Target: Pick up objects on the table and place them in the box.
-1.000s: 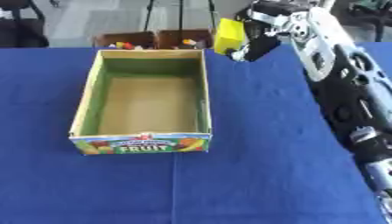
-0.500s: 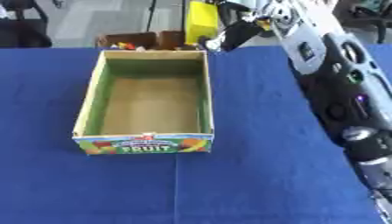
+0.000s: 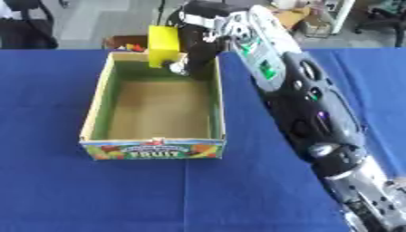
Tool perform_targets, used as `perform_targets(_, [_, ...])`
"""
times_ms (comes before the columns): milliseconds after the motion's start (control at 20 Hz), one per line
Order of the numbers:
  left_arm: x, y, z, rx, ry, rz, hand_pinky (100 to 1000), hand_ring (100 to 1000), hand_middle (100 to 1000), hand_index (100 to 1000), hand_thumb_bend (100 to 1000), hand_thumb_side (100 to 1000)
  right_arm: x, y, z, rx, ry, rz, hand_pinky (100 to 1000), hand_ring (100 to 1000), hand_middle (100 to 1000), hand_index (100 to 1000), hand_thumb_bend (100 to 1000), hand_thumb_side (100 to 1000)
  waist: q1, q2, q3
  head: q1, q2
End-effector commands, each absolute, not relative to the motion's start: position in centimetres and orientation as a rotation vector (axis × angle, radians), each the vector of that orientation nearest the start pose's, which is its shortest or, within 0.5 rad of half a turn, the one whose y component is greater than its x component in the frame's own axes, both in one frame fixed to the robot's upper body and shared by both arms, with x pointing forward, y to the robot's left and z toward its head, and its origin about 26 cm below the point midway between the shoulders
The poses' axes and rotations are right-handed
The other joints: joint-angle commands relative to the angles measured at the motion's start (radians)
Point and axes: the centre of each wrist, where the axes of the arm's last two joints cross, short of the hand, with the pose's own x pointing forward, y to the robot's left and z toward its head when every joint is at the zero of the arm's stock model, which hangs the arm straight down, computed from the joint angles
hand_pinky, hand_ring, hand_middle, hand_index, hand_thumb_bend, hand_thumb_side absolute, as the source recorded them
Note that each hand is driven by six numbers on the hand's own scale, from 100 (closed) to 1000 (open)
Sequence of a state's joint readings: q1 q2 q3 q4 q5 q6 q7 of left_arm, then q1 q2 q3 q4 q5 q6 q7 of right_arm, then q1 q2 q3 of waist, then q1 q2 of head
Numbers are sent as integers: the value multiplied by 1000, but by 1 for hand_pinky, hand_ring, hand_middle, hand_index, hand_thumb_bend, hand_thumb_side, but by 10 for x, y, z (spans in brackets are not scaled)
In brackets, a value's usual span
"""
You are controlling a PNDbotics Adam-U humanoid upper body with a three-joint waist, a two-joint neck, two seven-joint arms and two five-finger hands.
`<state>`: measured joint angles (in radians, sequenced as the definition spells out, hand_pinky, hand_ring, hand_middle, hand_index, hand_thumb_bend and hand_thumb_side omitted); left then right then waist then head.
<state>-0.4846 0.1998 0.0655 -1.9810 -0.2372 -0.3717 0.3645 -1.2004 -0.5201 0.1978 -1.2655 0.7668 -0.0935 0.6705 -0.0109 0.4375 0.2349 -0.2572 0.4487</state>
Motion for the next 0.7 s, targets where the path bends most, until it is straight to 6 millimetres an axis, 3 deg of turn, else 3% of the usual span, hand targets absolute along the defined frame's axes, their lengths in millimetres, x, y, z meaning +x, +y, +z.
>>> perform_targets(50, [312,236,252,-434,3323,-88,471,777,840,893,100,1000,435,-203,380,-986,-1639,1667,428,577,366,469,100,385,-12,-39,6,-10,-12])
perform_targets(700, [313,233,253,-409,3326,-91,469,777,841,893,100,1000,473,-191,319,-880,-1449,1706,450,603,403,510,100,352,-9,-28,18,-24,-14])
